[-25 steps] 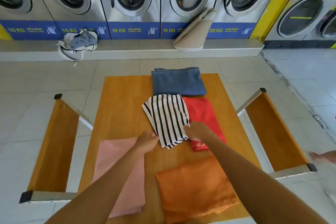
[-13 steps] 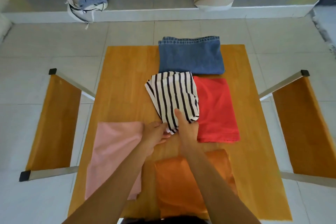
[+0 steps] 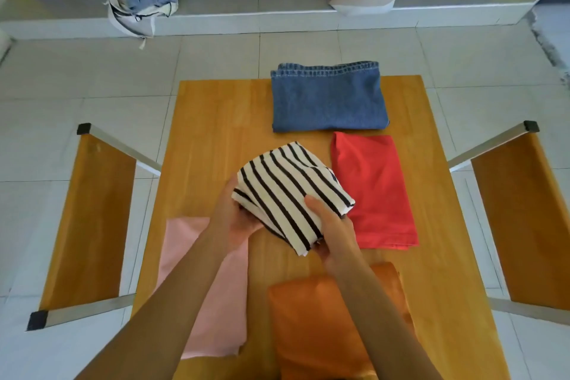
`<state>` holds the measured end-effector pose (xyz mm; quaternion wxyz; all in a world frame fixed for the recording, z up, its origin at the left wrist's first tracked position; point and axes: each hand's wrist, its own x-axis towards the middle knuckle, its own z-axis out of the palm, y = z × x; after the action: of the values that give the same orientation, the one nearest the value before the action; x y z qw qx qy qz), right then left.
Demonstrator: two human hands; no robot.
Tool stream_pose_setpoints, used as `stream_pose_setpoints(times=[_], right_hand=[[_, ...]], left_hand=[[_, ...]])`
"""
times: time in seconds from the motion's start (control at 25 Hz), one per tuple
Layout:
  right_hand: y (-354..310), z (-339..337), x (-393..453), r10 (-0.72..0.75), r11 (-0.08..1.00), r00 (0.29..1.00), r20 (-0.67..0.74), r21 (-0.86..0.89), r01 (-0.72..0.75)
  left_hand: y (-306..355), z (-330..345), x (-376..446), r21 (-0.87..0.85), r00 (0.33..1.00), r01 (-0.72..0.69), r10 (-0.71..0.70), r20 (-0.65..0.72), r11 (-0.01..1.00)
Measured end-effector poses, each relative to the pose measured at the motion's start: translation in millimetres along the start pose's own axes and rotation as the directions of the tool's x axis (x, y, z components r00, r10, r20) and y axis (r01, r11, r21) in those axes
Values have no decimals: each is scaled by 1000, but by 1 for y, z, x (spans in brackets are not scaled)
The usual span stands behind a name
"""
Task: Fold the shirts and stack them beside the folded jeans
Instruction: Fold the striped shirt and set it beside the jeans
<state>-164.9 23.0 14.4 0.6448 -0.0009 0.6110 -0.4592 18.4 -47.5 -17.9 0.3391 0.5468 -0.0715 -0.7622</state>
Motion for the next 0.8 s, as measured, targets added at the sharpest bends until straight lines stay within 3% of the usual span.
stream_pose_setpoints(times=[0.12,0.28,0.36,0.48,0.64,0.8], right_hand=[[-6,0,-14,-17,998,997,79,-54,21],[-32,4,-21,-47,977,981,189,-194,84],[-44,10,-18,-15,949,962,273,-298,99],[-61,33,-5,47,889,936,348,-442,120],[-69,82,34,20,781,944,328,-595,190],[-79,137,79,-133,700,943,307,-644,308]], left_hand=[[12,-12,6,-251,996,64,-45,82,966],[28,-33,9,-233,977,65,-14,214,970],[50,-48,6,-133,966,83,-46,255,988],[89,-71,5,148,970,95,-125,208,984],[133,-82,9,500,999,-24,4,41,866],[174,-95,29,447,978,-159,202,-50,880]])
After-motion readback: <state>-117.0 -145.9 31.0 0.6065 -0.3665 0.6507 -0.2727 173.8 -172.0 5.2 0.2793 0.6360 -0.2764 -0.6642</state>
